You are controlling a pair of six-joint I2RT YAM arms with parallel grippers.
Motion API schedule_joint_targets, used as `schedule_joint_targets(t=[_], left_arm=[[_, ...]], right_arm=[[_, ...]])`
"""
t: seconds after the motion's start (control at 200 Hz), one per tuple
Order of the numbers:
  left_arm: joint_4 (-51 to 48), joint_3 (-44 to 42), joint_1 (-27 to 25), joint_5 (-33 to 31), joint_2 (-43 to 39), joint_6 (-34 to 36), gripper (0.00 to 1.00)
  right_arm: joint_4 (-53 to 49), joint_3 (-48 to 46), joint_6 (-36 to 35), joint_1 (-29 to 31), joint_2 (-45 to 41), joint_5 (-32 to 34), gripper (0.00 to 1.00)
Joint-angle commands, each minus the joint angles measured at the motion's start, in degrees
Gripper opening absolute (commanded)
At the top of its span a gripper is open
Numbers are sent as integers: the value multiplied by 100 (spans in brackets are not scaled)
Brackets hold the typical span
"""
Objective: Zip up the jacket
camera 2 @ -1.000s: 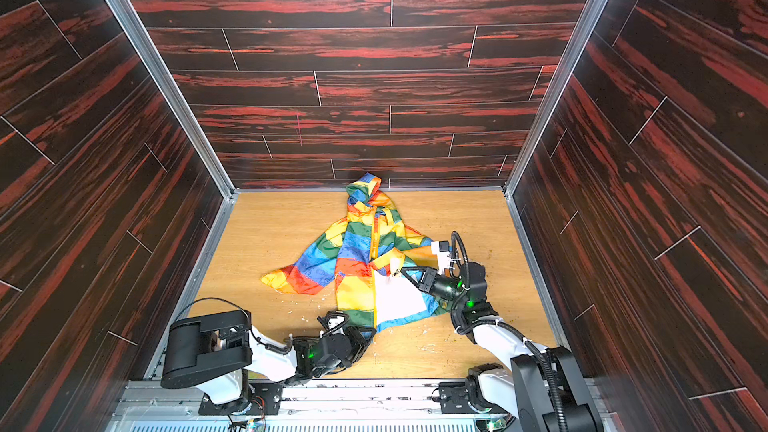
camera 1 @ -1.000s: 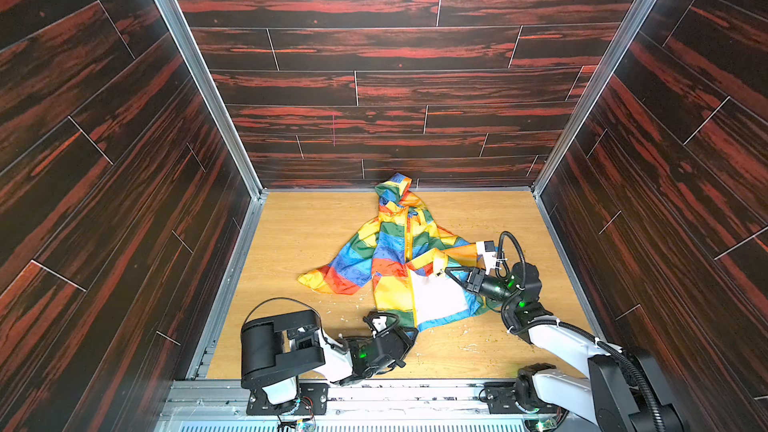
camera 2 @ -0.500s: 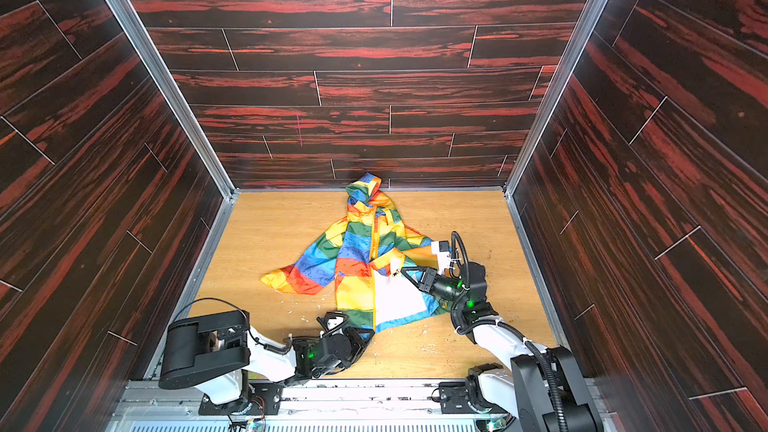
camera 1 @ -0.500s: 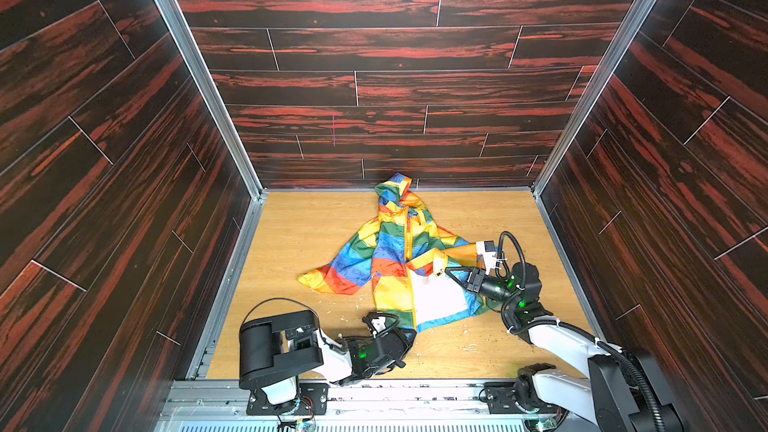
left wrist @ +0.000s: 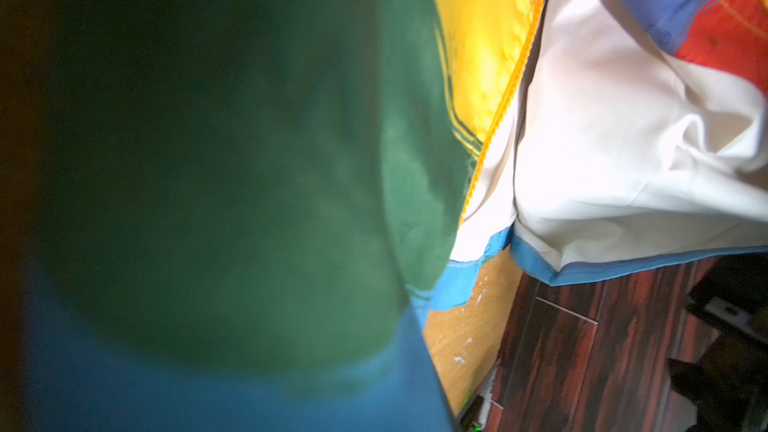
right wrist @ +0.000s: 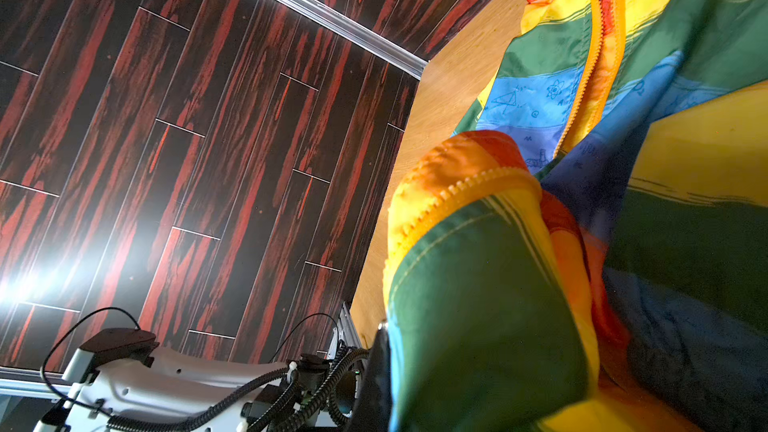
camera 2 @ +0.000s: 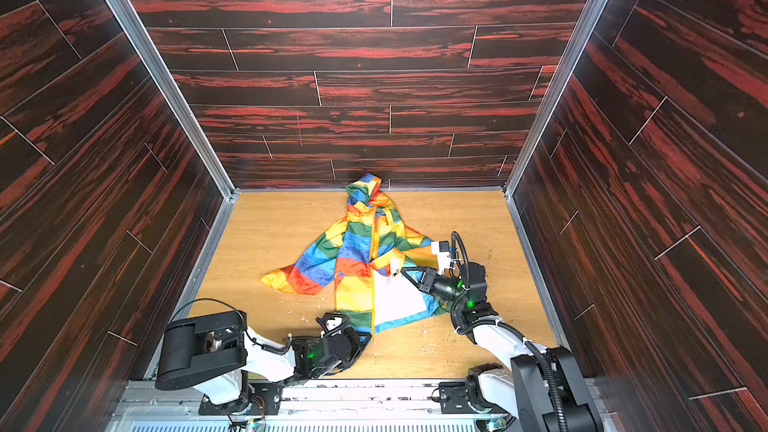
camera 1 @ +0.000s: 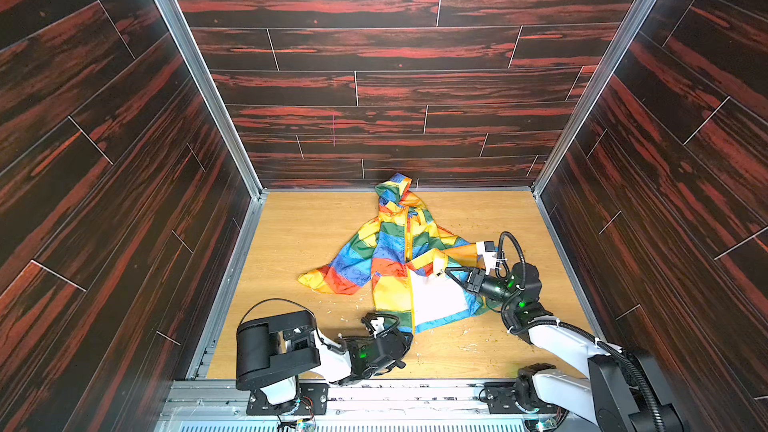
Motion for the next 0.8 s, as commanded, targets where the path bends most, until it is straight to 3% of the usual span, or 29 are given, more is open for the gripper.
schedule_joint_targets(t=[0.0,0.21,0.476,0.797], left_arm=[[-295,-63,-11,-104,-160,-6,6],[-239,-3,23,-58,-419,358,0],[-828,-41,74,-17,-1523,856,0],[-1753,92,816,826,-3064,1417,0]], right_arm=[[217,-47,53,-23,-27,-56,0],[97,-20,-2,-20,-92,-84,0],[-293,91,-250,-50,34,-78,0],[-125,268,-215,-85,450,-64,0]])
